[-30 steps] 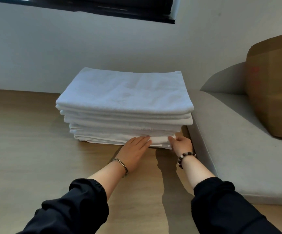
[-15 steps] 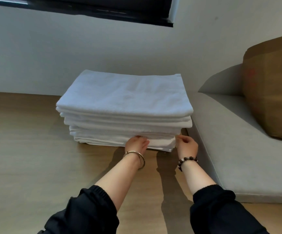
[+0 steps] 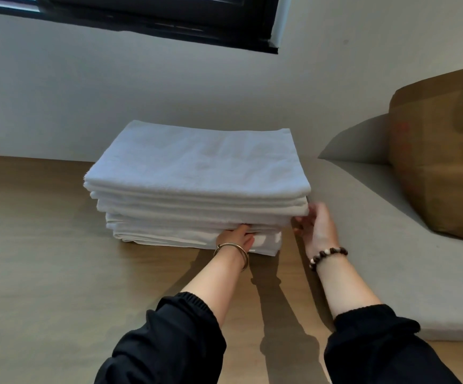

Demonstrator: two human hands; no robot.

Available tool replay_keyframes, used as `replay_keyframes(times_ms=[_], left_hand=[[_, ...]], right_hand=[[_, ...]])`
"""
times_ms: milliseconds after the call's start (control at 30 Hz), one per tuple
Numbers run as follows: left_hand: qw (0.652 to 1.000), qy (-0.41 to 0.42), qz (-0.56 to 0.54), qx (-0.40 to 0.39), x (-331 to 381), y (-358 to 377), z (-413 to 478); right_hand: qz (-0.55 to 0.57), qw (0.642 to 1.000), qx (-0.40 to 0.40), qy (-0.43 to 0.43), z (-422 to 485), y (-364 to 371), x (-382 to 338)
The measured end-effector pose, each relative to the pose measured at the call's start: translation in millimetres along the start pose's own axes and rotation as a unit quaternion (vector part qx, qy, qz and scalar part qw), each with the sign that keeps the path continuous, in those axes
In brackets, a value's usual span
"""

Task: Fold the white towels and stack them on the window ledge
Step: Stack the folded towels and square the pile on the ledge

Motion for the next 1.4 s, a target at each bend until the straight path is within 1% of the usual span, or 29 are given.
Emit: replay_keyframes(times_ms=[67, 100, 133, 167, 233, 267, 300, 333, 367, 400, 433, 467, 500, 533, 567, 600, 667, 700, 733, 800, 833, 933, 1000, 1100, 1200, 1267, 1300, 1400], left_hand=[[0.999, -0.016, -0.035, -0.016, -5.3, 5.7, -1.1], [0.998, -0.02, -0.049, -0.017, -7.6, 7.8, -1.1], [0.998, -0.022, -0.056, -0.021, -9.4, 9.5, -0.2], [0.998, -0.022, -0.053, -0.024, -10.7, 10.8, -0.1], [0.999, -0.023, -0.02, -0.027, -11.2, 10.3, 1.6], [0.999, -0.028, 0.012, -0.032, -9.5, 9.1, 1.1], [0.996, -0.034, 0.072, -0.043, -6.2, 7.2, -3.6], [0.984, -0.03, 0.164, -0.059, -1.6, 5.5, -11.5], [0.953, -0.005, 0.293, -0.078, 2.8, 3.9, -19.7], [0.891, 0.066, 0.44, -0.089, 8.1, 2.4, -24.9], [0.797, 0.193, 0.565, -0.093, 15.2, 2.6, -30.2], [0.679, 0.362, 0.632, -0.092, 23.9, 6.2, -41.5], [0.56, 0.534, 0.626, -0.099, 32.8, 12.4, -55.3], [0.455, 0.661, 0.583, -0.125, 40.8, 18.9, -66.4], [0.369, 0.722, 0.566, -0.151, 48.3, 26.0, -71.8], [0.304, 0.716, 0.606, -0.164, 55.3, 34.0, -71.4], [0.249, 0.571, 0.767, -0.154, 65.1, 44.5, -58.7], [0.226, 0.512, 0.817, -0.14, 67.8, 46.0, -53.0], [0.215, 0.486, 0.836, -0.134, 68.7, 45.3, -48.3], [0.199, 0.501, 0.833, -0.127, 66.6, 42.0, -41.9], [0.196, 0.514, 0.826, -0.124, 65.3, 40.6, -39.9], [0.199, 0.523, 0.821, -0.111, 64.5, 40.4, -35.9], [0.205, 0.525, 0.819, -0.106, 65.2, 41.9, -36.0], [0.221, 0.53, 0.81, -0.116, 67.3, 40.2, -37.2], [0.223, 0.545, 0.797, -0.135, 67.1, 35.2, -40.2], [0.218, 0.542, 0.8, -0.14, 64.2, 33.5, -39.7], [0.212, 0.536, 0.805, -0.139, 62.2, 33.2, -39.2], [0.207, 0.521, 0.817, -0.135, 58.3, 32.5, -37.0]], right_hand=[[-0.011, 0.996, -0.091, -0.013, 1.9, 6.3, -10.8], [-0.007, 0.993, -0.119, 0.005, 5.3, 8.9, -12.1], [0.012, 0.991, -0.126, 0.034, 9.4, 10.1, -11.2], [0.048, 0.99, -0.116, 0.065, 11.0, 10.1, -10.4], [0.096, 0.986, -0.051, 0.128, 13.5, 2.1, -2.2], [0.096, 0.982, -0.023, 0.159, 13.5, -2.7, 4.9], [0.081, 0.979, -0.017, 0.185, 11.0, -5.6, 12.4], [0.06, 0.977, -0.03, 0.202, 7.4, -7.3, 20.5], [0.033, 0.976, -0.047, 0.209, 4.2, -7.6, 26.9], [0.009, 0.977, -0.06, 0.203, 2.7, -7.1, 31.5], [-0.007, 0.979, -0.071, 0.192, 1.5, -5.8, 34.4], [-0.018, 0.98, -0.075, 0.181, 1.7, -4.0, 35.6], [-0.025, 0.981, -0.084, 0.174, 1.8, -1.3, 35.2], [-0.034, 0.981, -0.094, 0.167, 2.3, 0.8, 35.0], [-0.045, 0.98, -0.101, 0.164, 3.1, 3.1, 34.9], [-0.064, 0.979, -0.1, 0.163, 3.6, 5.7, 34.8], [-0.101, 0.977, -0.091, 0.165, 4.1, 10.9, 35.7], [-0.114, 0.975, -0.085, 0.169, 4.7, 13.5, 36.5], [-0.12, 0.974, -0.078, 0.173, 5.7, 15.7, 37.5], [-0.109, 0.975, -0.066, 0.181, 7.7, 19.3, 39.0], [-0.098, 0.976, -0.06, 0.184, 8.6, 20.4, 39.3], [-0.05, 0.977, -0.048, 0.2, 10.0, 21.2, 38.2], [-0.01, 0.977, -0.057, 0.205, 10.6, 21.6, 36.7], [0.034, 0.978, -0.078, 0.192, 10.1, 21.0, 38.5], [0.049, 0.98, -0.088, 0.172, 7.4, 17.0, 44.5], [0.031, 0.983, -0.077, 0.161, 6.2, 14.5, 48.5], [0.003, 0.985, -0.067, 0.158, 7.7, 13.5, 50.5], [-0.134, 0.981, -0.042, 0.137, 17.0, 15.3, 54.3]])
Point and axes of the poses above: each hand's wrist, its own z-axis towards the middle knuckle, its own y-axis out of the palm, x = y × z, the point moved 1 cm from there along z, towards the middle knuckle, and after that the axes turned 9 degrees about -z, right-handed, at the moved point
